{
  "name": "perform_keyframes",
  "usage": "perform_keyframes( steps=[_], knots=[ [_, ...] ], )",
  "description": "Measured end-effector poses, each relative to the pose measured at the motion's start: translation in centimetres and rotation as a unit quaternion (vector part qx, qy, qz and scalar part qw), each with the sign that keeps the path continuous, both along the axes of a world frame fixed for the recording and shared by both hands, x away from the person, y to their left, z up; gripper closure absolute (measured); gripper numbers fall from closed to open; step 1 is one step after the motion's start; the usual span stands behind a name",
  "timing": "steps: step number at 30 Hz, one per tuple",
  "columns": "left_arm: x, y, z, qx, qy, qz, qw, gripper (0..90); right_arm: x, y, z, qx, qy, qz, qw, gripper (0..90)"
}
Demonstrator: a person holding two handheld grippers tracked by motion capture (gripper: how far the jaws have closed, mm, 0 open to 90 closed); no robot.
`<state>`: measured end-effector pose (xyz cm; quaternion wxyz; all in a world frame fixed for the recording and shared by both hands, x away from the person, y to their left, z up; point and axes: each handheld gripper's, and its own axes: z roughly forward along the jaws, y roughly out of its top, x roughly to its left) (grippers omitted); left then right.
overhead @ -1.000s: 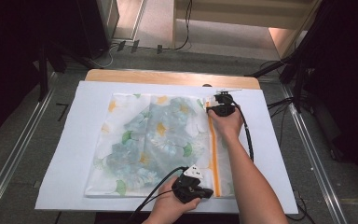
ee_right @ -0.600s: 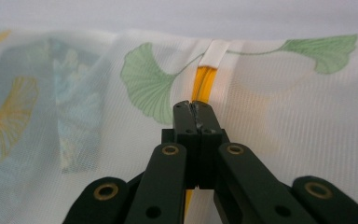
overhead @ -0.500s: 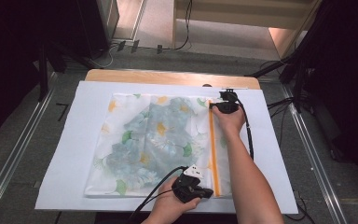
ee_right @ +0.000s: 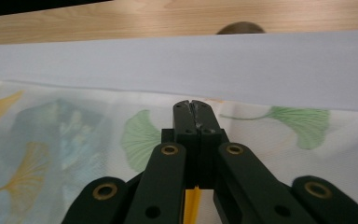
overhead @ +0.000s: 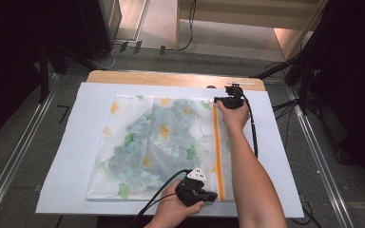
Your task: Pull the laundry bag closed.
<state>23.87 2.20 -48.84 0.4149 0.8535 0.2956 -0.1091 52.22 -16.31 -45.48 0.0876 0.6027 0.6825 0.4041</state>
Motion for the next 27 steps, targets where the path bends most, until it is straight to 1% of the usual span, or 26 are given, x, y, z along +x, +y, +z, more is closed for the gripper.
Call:
perform_keyframes(
  steps=[1, 2, 3, 4, 5, 7, 8, 9, 10, 12, 14, 16, 18, 19, 20, 22, 23, 25, 27],
  knots=[
    [0.0, 0.0, 0.0, 0.003, 0.0, -0.001, 1.0, 90.0, -0.2, 0.1, 0.0, -0.002, -0.006, 0.011, 0.9999, 90.0],
    [0.0, 0.0, 0.0, 0.003, 0.0, -0.001, 1.0, 90.0, -0.5, 0.2, 0.0, -0.021, -0.009, 0.013, 0.9996, 90.0],
    [0.0, 0.0, 0.0, 0.0, 0.0, -0.001, 1.0, 90.0, -0.8, 0.3, 0.0, -0.032, -0.013, 0.018, 0.9992, 83.4],
    [0.0, 0.1, 0.0, 0.0, 0.001, -0.001, 1.0, 90.0, -1.0, 0.4, 0.0, -0.034, -0.02, 0.025, 0.9989, 77.6],
    [0.0, 0.1, -0.1, -0.005, 0.001, 0.002, 1.0, 90.0, -1.5, 0.3, 0.0, -0.033, -0.031, 0.024, 0.9987, 74.0],
    [-0.2, 0.1, 0.0, -0.005, -0.006, -0.001, 1.0, 90.0, -2.4, 0.2, 0.1, -0.031, -0.044, 0.023, 0.9983, 65.9],
    [-0.2, 0.2, 0.1, -0.015, -0.004, -0.009, 0.9998, 82.3, -2.8, 0.1, 0.1, -0.033, -0.054, 0.025, 0.9977, 61.5],
    [-0.3, 0.2, 0.1, -0.018, -0.007, -0.012, 0.9997, 75.2, -3.3, 0.0, 0.1, -0.036, -0.061, 0.027, 0.9972, 57.7],
    [-0.3, 0.3, 0.2, -0.024, -0.013, -0.008, 0.9996, 70.5, -3.8, 0.0, 0.1, -0.038, -0.063, 0.03, 0.9968, 54.6],
    [-0.4, 0.6, 0.4, -0.022, -0.034, 0.015, 0.9991, 56.5, -4.9, -0.3, 0.1, -0.034, -0.068, 0.037, 0.9964, 48.6],
    [-0.3, 0.9, 0.6, -0.038, -0.038, 0.034, 0.998, 49.2, -6.1, -0.6, 0.1, -0.033, -0.075, 0.042, 0.9957, 44.2],
    [-0.3, 1.4, 0.7, -0.052, -0.043, 0.053, 0.9963, 41.8, -7.2, -0.9, 0.1, -0.034, -0.081, 0.049, 0.9949, 41.3],
    [-0.3, 1.8, 0.8, -0.062, -0.053, 0.07, 0.9942, 37.8, -8.3, -1.2, 0.1, -0.033, -0.086, 0.059, 0.994, 37.4],
    [-0.3, 1.9, 0.9, -0.068, -0.053, 0.075, 0.9935, 33.6, -9.4, -1.6, 0.1, -0.029, -0.089, 0.062, 0.9937, 34.1],
    [-0.3, 2.0, 0.9, -0.073, -0.055, 0.081, 0.9925, 33.6, -9.4, -1.6, 0.1, -0.029, -0.089, 0.062, 0.9937, 34.1],
    [-0.1, 2.4, 1.0, -0.075, -0.06, 0.092, 0.9911, 28.0, -10.4, -2.0, 0.1, -0.026, -0.092, 0.066, 0.9932, 29.9],
    [-0.1, 2.6, 1.1, -0.074, -0.064, 0.096, 0.9905, 26.6, -10.9, -2.2, 0.0, -0.024, -0.091, 0.067, 0.9933, 26.5],
    [-0.1, 3.1, 1.3, -0.061, -0.084, 0.108, 0.9887, 23.4, -11.9, -2.6, 0.0, -0.021, -0.094, 0.069, 0.993, 22.8],
    [0.1, 4.0, 1.5, -0.05, -0.096, 0.117, 0.9872, 19.0, -12.9, -2.9, -0.1, -0.019, -0.094, 0.071, 0.9928, 19.3]
  ],
)
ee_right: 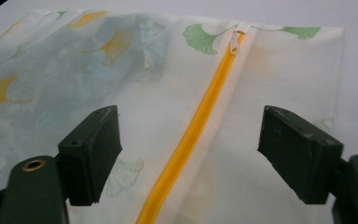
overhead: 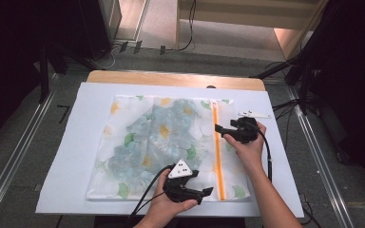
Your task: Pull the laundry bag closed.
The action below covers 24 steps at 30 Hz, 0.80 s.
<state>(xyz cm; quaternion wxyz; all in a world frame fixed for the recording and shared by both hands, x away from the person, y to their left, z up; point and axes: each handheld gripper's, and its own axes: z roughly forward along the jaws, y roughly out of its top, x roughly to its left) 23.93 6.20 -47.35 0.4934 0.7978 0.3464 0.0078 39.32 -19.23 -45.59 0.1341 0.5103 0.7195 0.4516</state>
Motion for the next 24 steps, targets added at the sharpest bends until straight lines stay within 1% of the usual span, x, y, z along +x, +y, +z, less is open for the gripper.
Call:
perform_keyframes(
  steps=[1, 2, 3, 5, 7, 8, 11, 12, 14, 15, 16, 17, 18, 20, 22, 24],
  knots=[
    [0.1, 0.5, 0.1, 0.008, -0.007, 0.007, 0.9999, 16.6, -0.5, -0.1, -0.1, -0.005, -0.001, -0.001, 1.0, 17.8],
    [0.1, 1.1, 0.2, 0.01, -0.015, 0.016, 0.9997, 13.4, -0.9, -0.3, -0.2, -0.007, 0.001, 0.0, 1.0, 16.5],
    [0.0, 1.8, 0.3, 0.012, -0.024, 0.022, 0.9994, 12.9, -1.3, -0.4, -0.3, -0.007, 0.0, 0.001, 1.0, 15.1],
    [-0.1, 3.1, 0.6, 0.024, -0.045, 0.03, 0.9982, 12.9, -2.2, -0.7, -0.5, -0.005, 0.003, 0.001, 1.0, 14.2],
    [0.0, 4.5, 0.9, 0.023, -0.056, 0.035, 0.9976, 11.1, -3.0, -1.0, -0.7, -0.003, 0.004, 0.001, 1.0, 13.6],
    [0.2, 5.2, 1.1, 0.02, -0.056, 0.035, 0.9976, 9.7, -3.5, -1.0, -0.8, -0.003, 0.005, 0.002, 1.0, 13.2],
    [1.1, 7.6, 1.7, 0.014, -0.051, 0.06, 0.9968, 8.5, -4.7, -1.2, -0.8, -0.006, 0.003, 0.006, 1.0, 12.6],
    [1.5, 8.4, 1.8, 0.016, -0.051, 0.071, 0.996, 8.5, -5.1, -1.2, -0.7, -0.008, -0.002, 0.007, 0.9999, 12.4],
    [2.0, 9.9, 2.0, 0.041, -0.062, 0.091, 0.9931, 8.6, -5.9, -1.3, -0.6, -0.002, -0.004, 0.012, 0.9999, 11.6],
    [2.3, 10.7, 2.0, 0.051, -0.064, 0.098, 0.9918, 8.7, -6.3, -1.2, -0.6, -0.005, -0.004, 0.015, 0.9999, 11.3],
    [2.4, 11.4, 2.0, 0.055, -0.063, 0.105, 0.9909, 8.8, -6.7, -1.3, -0.6, -0.015, -0.009, 0.019, 0.9997, 11.3],
    [2.5, 12.3, 2.1, 0.059, -0.064, 0.107, 0.9904, 8.9, -7.0, -1.3, -0.7, -0.018, -0.011, 0.022, 0.9995, 11.0],
    [2.6, 13.1, 2.2, 0.06, -0.066, 0.11, 0.99, 8.8, -7.3, -1.4, -0.7, -0.017, -0.01, 0.025, 0.9995, 10.8],
    [2.6, 14.7, 2.4, 0.055, -0.067, 0.115, 0.9895, 8.8, -7.9, -1.8, -0.8, -0.014, -0.007, 0.029, 0.9995, 10.2],
    [2.6, 16.2, 2.5, 0.05, -0.059, 0.12, 0.9897, 8.8, -8.4, -2.2, -0.7, -0.017, -0.01, 0.025, 0.9995, 10.2],
    [2.5, 17.7, 2.5, 0.048, -0.057, 0.125, 0.9894, 8.9, -9.0, -2.8, -0.6, -0.006, -0.007, 0.022, 0.9997, 10.1]
  ],
)
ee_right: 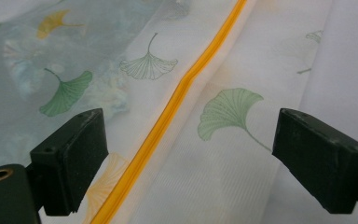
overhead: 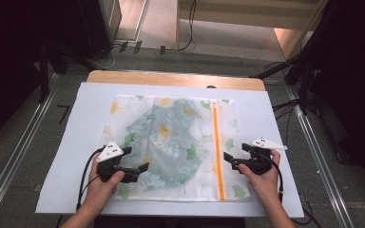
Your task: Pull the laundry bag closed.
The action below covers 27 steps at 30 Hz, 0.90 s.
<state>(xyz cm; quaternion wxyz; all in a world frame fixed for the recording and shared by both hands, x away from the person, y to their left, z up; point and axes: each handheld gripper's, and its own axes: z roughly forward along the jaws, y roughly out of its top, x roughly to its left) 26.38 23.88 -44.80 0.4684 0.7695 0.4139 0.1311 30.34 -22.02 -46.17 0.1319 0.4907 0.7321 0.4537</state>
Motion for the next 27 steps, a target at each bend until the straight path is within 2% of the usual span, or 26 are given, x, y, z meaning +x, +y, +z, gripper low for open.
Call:
perform_keyframes(
  steps=[2, 5, 9, 10, 13, 14, 22, 24, 27],
  knots=[
    [-0.1, 1.2, 0.0, 0.013, -0.002, 0.014, 0.9998, 8.9, -0.6, -0.5, 0.2, 0.008, 0.0, 0.0, 1.0, 10.2],
    [-0.2, 3.1, 0.2, 0.004, 0.001, 0.039, 0.9992, 12.8, -1.6, -1.1, 0.5, 0.006, -0.005, -0.004, 1.0, 10.1],
    [-0.6, 5.0, 0.4, 0.011, -0.006, 0.057, 0.9983, 13.2, -2.9, -1.8, 0.6, -0.009, -0.013, -0.002, 0.9999, 10.1],
    [-0.7, 5.4, 0.4, 0.016, -0.008, 0.062, 0.9979, 13.2, -3.2, -2.0, 0.6, -0.009, -0.013, -0.002, 0.9999, 10.1],
    [-1.1, 6.1, 0.4, 0.049, -0.021, 0.076, 0.9957, 13.2, -4.0, -2.8, 0.8, 0.001, -0.013, -0.009, 0.9999, 10.4],
    [-1.2, 6.4, 0.4, 0.052, -0.021, 0.078, 0.9954, 13.2, -4.2, -3.1, 0.8, 0.003, -0.013, -0.011, 0.9998, 10.8],
    [-2.2, 8.5, 0.7, 0.044, -0.018, 0.103, 0.9936, 13.2, -5.9, -4.8, 0.7, 0.008, -0.012, -0.024, 0.9996, 12.2],
    [-2.4, 9.2, 0.8, 0.041, -0.021, 0.114, 0.9924, 13.2, -6.3, -5.1, 0.6, 0.004, -0.012, -0.024, 0.9996, 12.5],
    [-2.7, 10.3, 1.4, 0.042, -0.033, 0.136, 0.9892, 13.2, -6.9, -5.5, 0.7, 0.001, -0.01, -0.023, 0.9997, 12.6]
  ],
)
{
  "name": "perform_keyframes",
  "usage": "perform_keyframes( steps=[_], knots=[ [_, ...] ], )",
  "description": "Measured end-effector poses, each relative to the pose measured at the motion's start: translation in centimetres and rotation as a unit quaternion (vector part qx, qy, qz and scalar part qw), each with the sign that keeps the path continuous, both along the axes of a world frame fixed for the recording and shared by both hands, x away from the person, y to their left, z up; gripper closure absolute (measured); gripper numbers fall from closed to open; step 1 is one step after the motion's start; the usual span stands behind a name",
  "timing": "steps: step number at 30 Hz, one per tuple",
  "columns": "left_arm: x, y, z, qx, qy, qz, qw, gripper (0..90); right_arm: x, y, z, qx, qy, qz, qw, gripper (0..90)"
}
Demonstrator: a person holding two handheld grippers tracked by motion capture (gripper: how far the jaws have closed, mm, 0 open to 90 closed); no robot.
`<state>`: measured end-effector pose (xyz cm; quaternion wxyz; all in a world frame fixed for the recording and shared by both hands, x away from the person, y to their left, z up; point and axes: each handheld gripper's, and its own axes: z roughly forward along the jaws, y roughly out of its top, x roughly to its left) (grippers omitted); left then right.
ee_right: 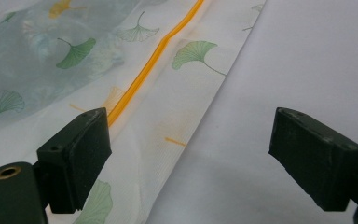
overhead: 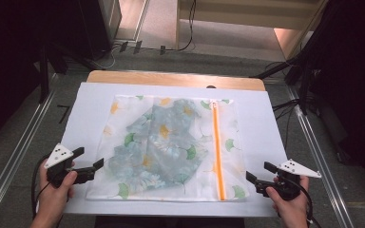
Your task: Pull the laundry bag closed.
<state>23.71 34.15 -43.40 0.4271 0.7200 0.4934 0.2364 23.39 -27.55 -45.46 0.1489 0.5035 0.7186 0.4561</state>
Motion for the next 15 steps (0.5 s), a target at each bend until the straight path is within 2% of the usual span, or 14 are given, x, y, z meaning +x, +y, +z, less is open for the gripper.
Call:
perform_keyframes(
  steps=[3, 6, 10, 15],
  knots=[
    [-0.3, 0.9, 0.2, -0.01, -0.004, 0.01, 0.9999, 13.2, -0.4, -0.6, 0.2, 0.005, -0.006, -0.008, 0.9999, 12.8],
    [-0.3, 1.5, 0.1, -0.018, 0.006, 0.013, 0.9997, 13.2, -0.6, -1.3, 0.2, 0.009, -0.005, -0.017, 0.9998, 12.8],
    [0.2, 1.8, -0.1, -0.058, 0.017, 0.016, 0.998, 13.6, -0.1, -1.6, -0.1, 0.01, 0.005, -0.025, 0.9996, 12.9],
    [0.4, 1.7, -0.3, -0.048, 0.024, 0.015, 0.9984, 13.8, 0.1, -1.3, -0.4, -0.002, 0.014, -0.022, 0.9997, 13.1]
  ],
)
